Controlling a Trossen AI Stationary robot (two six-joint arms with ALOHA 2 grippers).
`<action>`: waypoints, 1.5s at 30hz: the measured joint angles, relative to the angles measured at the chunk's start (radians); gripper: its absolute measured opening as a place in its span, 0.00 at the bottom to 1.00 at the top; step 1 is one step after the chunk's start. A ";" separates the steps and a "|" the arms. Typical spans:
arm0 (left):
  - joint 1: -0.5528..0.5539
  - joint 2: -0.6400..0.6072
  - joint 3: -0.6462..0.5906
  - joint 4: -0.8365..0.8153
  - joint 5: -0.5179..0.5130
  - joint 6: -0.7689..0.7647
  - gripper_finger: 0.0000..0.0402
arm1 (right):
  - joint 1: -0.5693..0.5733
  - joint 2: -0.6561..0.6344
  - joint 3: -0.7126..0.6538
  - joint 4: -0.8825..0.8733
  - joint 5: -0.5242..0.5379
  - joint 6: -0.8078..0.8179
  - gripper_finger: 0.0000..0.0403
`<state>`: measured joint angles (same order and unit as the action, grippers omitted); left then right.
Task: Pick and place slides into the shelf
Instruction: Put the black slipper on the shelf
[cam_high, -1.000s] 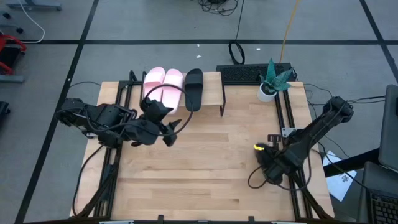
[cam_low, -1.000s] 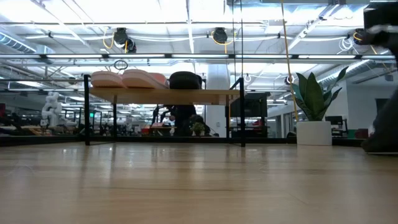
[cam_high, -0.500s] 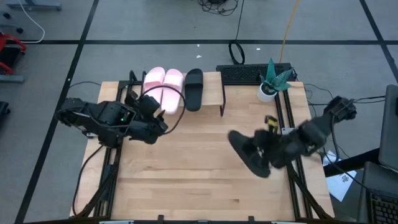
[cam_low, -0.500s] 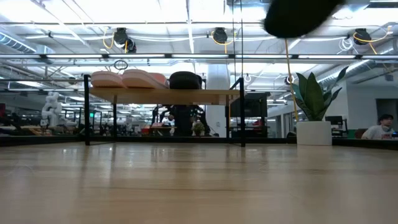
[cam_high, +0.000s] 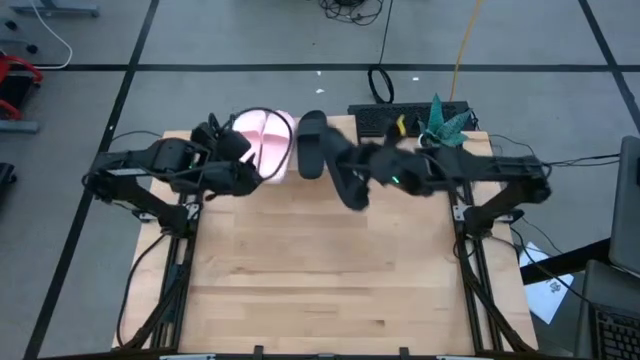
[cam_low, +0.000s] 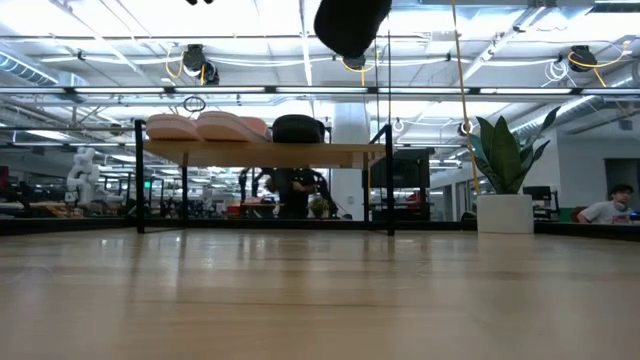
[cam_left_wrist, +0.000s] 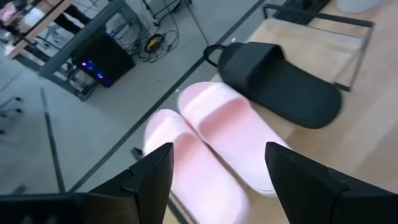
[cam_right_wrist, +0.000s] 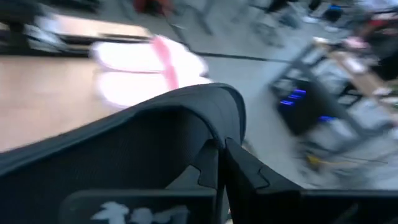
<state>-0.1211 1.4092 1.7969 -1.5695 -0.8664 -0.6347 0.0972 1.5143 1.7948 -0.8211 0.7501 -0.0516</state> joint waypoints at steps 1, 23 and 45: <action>0.014 -0.004 0.000 -0.001 -0.005 0.009 0.63 | -0.022 0.022 0.026 -0.003 0.014 -0.032 0.00; 0.206 -0.047 0.000 -0.001 0.003 0.168 0.63 | -0.308 0.338 0.181 -0.096 0.082 -0.253 0.00; 0.225 -0.047 0.000 -0.002 0.003 0.213 0.63 | -0.378 0.405 0.181 -0.103 0.012 -0.335 0.00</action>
<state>0.1036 1.3621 1.7973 -1.5710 -0.8631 -0.4217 -0.2806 1.9189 1.9755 -0.9246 0.7624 -0.3870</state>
